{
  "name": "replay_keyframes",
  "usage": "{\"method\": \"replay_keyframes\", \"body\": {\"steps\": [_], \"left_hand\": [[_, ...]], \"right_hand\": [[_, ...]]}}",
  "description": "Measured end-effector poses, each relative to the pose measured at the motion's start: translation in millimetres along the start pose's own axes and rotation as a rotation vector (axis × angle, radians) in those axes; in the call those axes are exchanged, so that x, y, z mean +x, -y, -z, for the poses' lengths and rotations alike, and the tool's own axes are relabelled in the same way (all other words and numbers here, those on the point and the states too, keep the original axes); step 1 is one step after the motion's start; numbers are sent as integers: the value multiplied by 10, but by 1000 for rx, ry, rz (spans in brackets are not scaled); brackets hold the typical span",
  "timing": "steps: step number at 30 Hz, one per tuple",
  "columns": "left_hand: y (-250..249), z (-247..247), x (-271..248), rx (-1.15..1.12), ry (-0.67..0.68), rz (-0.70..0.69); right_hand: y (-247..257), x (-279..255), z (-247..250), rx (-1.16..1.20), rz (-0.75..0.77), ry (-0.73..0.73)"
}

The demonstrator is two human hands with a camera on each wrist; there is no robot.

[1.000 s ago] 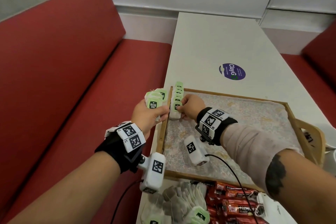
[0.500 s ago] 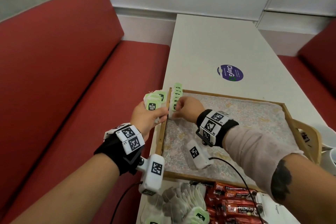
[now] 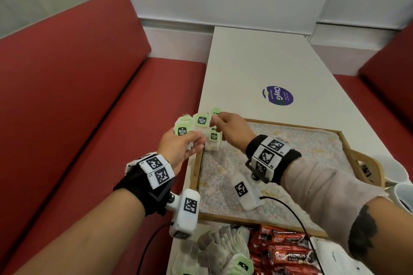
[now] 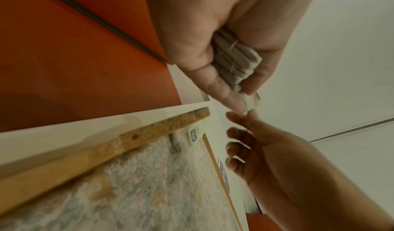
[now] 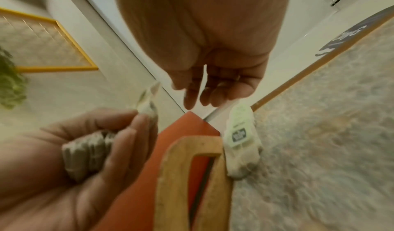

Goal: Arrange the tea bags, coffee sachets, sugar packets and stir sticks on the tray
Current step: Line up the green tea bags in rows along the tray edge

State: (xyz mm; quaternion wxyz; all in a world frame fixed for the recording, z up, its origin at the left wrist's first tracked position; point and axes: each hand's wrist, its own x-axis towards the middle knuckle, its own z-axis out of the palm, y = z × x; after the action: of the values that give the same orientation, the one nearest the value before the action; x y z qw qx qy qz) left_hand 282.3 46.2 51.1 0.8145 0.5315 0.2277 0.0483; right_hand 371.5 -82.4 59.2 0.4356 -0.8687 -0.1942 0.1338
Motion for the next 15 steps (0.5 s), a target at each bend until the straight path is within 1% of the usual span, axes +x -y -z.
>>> {"method": "replay_keyframes", "body": {"steps": [2, 5, 12, 15], "left_hand": [[-13, -23, -25, -8, 10, -4], [-20, -62, -66, -11, 17, -6], [-19, -102, -123, 9, -15, 4], [-14, -99, -142, 39, -18, -4]], "right_hand": [[119, -73, 74, 114, 23, -11], [203, -137, 118, 198, 54, 21], [193, -169, 184, 241, 36, -19], [202, -189, 229, 212, 51, -19]]}}
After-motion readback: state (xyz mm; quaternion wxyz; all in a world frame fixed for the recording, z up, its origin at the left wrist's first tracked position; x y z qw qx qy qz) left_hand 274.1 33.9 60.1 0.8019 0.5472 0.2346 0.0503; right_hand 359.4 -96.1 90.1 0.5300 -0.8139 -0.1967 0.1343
